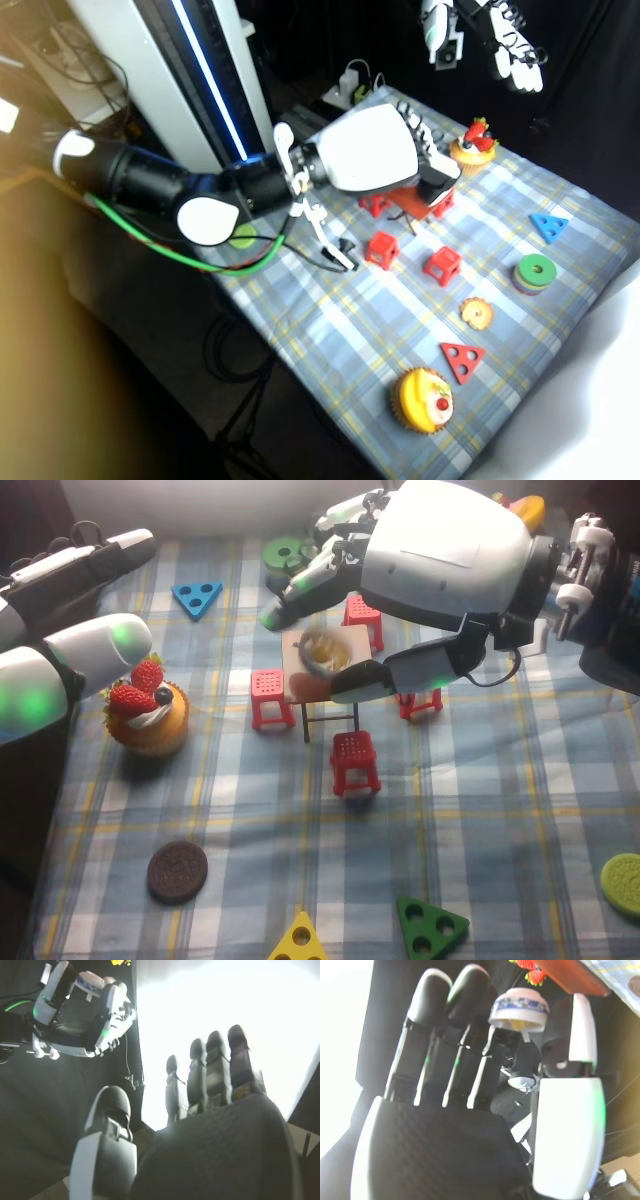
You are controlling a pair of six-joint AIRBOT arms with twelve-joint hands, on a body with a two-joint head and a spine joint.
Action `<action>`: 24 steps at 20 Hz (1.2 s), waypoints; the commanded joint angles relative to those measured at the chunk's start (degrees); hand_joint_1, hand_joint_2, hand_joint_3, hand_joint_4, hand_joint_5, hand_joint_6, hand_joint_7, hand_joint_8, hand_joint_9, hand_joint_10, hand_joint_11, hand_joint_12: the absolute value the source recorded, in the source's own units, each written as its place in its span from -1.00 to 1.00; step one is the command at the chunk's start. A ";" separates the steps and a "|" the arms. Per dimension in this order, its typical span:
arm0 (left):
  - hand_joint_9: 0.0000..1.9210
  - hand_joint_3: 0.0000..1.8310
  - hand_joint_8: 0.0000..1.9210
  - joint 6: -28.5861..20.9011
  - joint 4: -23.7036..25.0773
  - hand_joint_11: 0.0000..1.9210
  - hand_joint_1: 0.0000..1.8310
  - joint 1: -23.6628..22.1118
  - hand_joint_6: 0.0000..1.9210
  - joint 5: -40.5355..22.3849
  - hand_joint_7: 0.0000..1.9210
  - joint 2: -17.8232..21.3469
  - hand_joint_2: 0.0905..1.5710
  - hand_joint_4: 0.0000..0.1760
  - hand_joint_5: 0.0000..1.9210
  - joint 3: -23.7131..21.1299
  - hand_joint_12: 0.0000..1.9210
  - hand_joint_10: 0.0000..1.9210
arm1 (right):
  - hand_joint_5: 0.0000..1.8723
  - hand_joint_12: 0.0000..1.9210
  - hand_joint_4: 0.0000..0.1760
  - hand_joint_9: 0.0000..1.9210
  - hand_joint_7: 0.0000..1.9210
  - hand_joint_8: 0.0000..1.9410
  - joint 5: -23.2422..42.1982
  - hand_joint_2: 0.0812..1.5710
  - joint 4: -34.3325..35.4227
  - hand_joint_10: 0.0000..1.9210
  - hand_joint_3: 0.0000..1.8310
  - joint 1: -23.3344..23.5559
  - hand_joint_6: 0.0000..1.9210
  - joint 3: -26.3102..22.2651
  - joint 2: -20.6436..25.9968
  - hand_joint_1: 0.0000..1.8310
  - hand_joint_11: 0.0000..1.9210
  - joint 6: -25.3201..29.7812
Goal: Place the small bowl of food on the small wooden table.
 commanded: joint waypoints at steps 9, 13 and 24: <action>-0.80 -1.00 -1.00 -0.58 0.62 -1.00 -0.82 -1.37 -1.00 -6.63 -0.73 -0.33 0.55 0.84 -0.70 0.48 -0.79 -1.00 | -0.32 0.28 -0.26 -0.19 -0.33 -0.99 6.25 0.12 1.75 -0.98 -1.00 1.13 -0.99 0.22 -0.46 0.07 -0.56 0.17; -0.76 -1.00 -1.00 -0.95 0.62 -1.00 -0.85 -1.37 -1.00 -6.72 -0.71 -0.34 0.56 0.99 -0.74 0.44 -0.81 -0.99 | -0.30 0.14 0.14 -0.25 -0.36 -1.00 6.04 0.13 1.77 -1.00 -1.00 1.13 -1.00 0.20 -0.44 0.02 -0.65 0.60; -0.66 -1.00 -1.00 -2.87 -0.75 -1.00 -0.65 -1.27 -0.99 -12.94 -0.61 0.56 0.51 0.16 -0.64 -0.09 -0.48 -1.00 | -0.69 -0.23 -0.35 -0.59 -0.55 -1.00 13.60 0.11 8.74 -1.00 -1.00 -1.27 -1.00 -3.87 8.62 -0.05 -0.92 0.77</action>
